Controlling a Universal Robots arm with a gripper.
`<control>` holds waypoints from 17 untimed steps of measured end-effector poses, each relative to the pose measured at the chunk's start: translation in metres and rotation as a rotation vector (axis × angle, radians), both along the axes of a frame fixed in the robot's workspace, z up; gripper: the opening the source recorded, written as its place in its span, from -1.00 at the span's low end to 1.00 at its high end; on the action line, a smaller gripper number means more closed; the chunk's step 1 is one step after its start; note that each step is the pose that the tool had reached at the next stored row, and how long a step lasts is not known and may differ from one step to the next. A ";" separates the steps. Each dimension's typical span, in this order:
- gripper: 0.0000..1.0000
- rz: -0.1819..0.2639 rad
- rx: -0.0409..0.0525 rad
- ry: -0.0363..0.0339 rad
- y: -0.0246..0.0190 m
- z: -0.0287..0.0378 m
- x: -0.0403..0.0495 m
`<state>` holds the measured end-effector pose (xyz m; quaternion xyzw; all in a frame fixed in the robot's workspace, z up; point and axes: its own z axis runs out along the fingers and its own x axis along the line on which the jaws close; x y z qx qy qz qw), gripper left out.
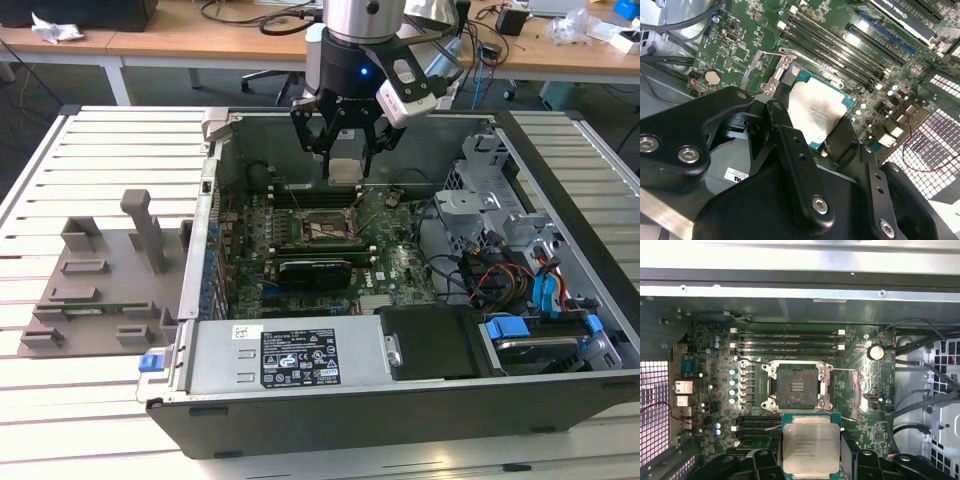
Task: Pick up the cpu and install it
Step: 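Pick up the cpu and move it towards the insertion slot, then place the cpu into insertion slot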
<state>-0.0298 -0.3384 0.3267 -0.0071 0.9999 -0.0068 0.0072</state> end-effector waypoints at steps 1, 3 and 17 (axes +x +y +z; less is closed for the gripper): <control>0.09 0.000 -0.0002 0.0001 0.0000 0.0000 -0.0001; 0.09 0.000 -0.0001 0.0000 0.0001 -0.0001 0.0000; 0.09 -0.045 -0.0002 0.0000 0.0001 -0.0003 -0.0001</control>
